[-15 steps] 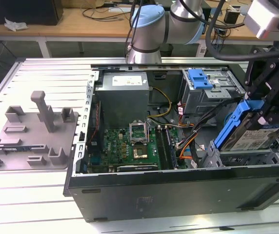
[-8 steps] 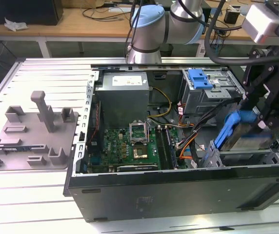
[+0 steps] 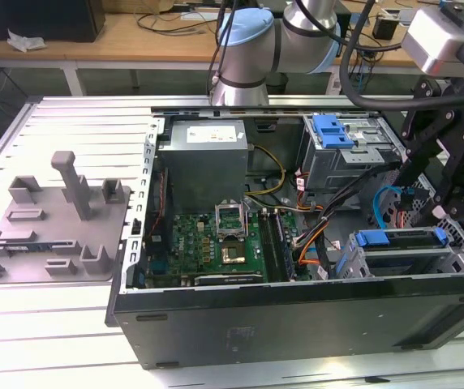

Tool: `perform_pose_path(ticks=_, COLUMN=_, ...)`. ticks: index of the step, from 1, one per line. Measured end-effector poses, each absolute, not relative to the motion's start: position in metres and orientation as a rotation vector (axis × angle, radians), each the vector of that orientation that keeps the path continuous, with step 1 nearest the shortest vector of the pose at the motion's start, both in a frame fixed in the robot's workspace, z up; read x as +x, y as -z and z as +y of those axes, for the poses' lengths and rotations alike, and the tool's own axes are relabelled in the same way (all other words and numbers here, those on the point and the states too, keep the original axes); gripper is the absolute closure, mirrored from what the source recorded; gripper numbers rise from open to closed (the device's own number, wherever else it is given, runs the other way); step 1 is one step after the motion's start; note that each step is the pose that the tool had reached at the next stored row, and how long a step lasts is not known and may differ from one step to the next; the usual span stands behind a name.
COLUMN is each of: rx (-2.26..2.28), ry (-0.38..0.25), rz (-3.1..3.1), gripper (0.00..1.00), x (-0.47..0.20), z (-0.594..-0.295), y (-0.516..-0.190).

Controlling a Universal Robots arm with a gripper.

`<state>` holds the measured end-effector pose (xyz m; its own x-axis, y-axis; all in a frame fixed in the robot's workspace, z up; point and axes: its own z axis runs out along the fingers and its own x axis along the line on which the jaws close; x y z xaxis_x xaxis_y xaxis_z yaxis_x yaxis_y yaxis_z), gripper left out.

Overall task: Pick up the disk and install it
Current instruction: 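Insert the disk into the insertion slot, then insert the first disk wire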

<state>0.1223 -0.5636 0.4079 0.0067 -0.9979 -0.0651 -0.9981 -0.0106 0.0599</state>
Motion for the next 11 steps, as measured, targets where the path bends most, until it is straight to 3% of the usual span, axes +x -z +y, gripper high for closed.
perform_pose_path(ticks=11, rx=-2.227, ry=-0.139, rz=2.207, gripper=0.44, x=0.1223, z=-0.5636, y=-0.4075)
